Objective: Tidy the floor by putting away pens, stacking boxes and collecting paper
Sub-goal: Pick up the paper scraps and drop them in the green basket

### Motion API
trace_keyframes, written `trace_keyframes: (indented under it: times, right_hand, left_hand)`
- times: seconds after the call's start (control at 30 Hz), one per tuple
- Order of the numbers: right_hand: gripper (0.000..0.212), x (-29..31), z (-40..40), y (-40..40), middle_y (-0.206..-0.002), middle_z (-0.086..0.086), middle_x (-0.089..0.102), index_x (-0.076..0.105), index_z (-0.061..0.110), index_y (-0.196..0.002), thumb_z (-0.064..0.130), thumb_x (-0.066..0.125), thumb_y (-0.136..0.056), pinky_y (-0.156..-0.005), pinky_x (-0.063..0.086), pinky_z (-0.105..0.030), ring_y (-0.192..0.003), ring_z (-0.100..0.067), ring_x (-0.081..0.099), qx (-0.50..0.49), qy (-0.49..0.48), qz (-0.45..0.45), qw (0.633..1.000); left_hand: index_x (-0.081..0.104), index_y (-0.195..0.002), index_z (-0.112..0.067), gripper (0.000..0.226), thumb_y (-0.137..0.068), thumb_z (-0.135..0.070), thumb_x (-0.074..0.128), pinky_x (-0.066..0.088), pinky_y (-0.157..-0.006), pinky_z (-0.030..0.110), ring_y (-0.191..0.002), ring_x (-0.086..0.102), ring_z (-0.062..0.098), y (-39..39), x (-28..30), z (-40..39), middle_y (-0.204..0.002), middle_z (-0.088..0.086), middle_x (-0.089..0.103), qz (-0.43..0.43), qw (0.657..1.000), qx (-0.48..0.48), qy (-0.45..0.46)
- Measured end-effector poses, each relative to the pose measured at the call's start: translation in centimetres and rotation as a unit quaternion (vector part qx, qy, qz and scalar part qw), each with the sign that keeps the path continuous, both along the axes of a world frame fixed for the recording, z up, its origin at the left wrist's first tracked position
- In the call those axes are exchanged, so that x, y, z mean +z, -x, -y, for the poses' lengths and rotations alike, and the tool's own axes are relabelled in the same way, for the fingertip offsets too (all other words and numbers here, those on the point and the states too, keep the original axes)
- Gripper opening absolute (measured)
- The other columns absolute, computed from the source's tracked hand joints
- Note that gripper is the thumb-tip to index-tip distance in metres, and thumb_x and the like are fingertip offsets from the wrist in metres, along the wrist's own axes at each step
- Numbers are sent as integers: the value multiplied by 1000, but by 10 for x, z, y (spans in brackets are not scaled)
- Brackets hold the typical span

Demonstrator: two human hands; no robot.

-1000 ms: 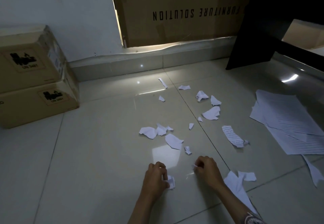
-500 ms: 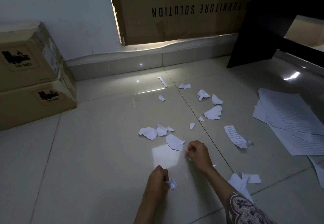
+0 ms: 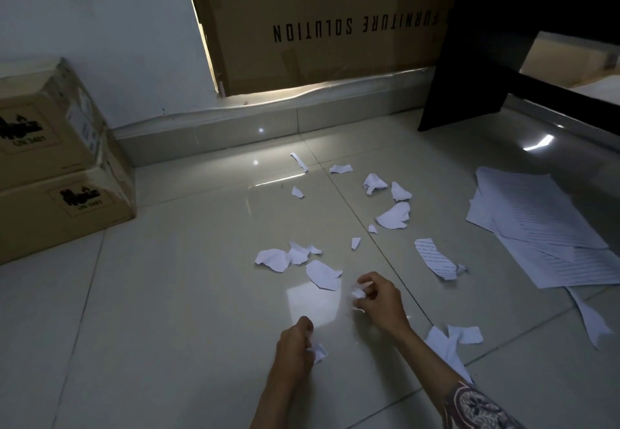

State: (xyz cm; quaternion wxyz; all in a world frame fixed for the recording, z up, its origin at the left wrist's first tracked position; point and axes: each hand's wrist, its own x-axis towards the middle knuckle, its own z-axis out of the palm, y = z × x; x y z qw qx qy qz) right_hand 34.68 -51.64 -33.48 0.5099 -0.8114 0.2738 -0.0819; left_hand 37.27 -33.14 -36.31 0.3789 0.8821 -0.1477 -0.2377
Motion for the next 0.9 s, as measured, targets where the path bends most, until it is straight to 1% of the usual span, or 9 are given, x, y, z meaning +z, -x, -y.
trace_keyframes:
  times: [0.07, 0.17, 0.33, 0.43, 0.53, 0.63, 0.73, 0.83, 0.9]
  right_hand:
    - [12, 8, 4, 7, -72, -8, 59, 63, 0, -84, -4, 70, -74, -49, 44, -5, -61, -8, 54, -9, -18, 17, 1000]
    - [10, 27, 13, 18, -67, -10, 62, 63, -4, -74, -2, 73, -72, -52, 46, -12, -60, -15, 56, -27, -54, 49, 997]
    - [18, 78, 32, 43, -57, -3, 60, 60, 6, -61, -3, 72, -71, -53, 45, -16, -52, -5, 55, -58, -66, 111, 990]
    - [15, 112, 49, 66, -54, -6, 57, 58, -5, -62, -7, 71, -69, -51, 43, -16, -46, -5, 50, -99, -64, 156, 981]
    - [17, 145, 74, 96, -53, -6, 57, 57, -5, -62, -7, 72, -68, -50, 43, -16, -46, -4, 49, -143, -32, 188, 971]
    - [22, 182, 105, 135, -47, 1, 54, 54, 1, -57, -10, 70, -69, -48, 41, -14, -43, -4, 49, -186, 3, 224, 957]
    - [24, 218, 133, 179, -48, 1, 55, 54, 2, -57, -8, 70, -71, -50, 43, -20, -45, -8, 50, -221, 44, 248, 942]
    - [25, 249, 156, 221, -48, 4, 59, 56, 8, -56, -4, 71, -72, -49, 42, -15, -45, -1, 50, -247, 94, 253, 931]
    - [26, 268, 167, 251, -48, 4, 59, 57, 11, -56, 2, 72, -74, -49, 40, -14, -45, 0, 49, -276, 134, 249, 919]
  left_hand:
    - [54, -75, -17, 20, -70, 2, 58, 37, -59, 21, -65, 52, 14, 1, 4, 1, -72, 5, 57, 5, 1000, 10, 2]
    - [54, -55, -15, 25, -70, 3, 63, 34, -49, 15, -48, 46, -1, 7, 22, 12, -53, -7, 51, 18, 998, 26, 55]
    - [50, -56, -15, 28, -72, 0, 67, 32, -48, 12, -49, 35, 2, 10, 75, 59, -53, -8, 43, 61, 989, 32, 134]
    - [55, -57, -10, 21, -70, 2, 66, 29, -47, 12, -49, 37, 4, 14, 114, 96, -52, -5, 46, 54, 981, 19, 185]
    - [53, -52, -13, 29, -69, 3, 70, 29, -47, 14, -46, 35, -2, 24, 149, 138, -41, -12, 43, 42, 970, -24, 236]
    - [55, -52, -13, 29, -69, 3, 72, 28, -47, 17, -46, 34, 2, 45, 187, 183, -40, -12, 42, 29, 961, -89, 260]
    - [53, -50, -22, 38, -68, 5, 73, 29, -47, 18, -45, 36, 4, 72, 219, 227, -39, -11, 44, 18, 949, -147, 280]
    - [54, -50, -23, 37, -67, 1, 76, 31, -53, 23, -53, 40, 13, 101, 243, 262, -46, -7, 46, 19, 937, -185, 296]
    - [55, -50, -23, 36, -68, -2, 76, 32, -54, 22, -50, 41, 10, 124, 256, 283, -41, -10, 47, 13, 929, -217, 300]
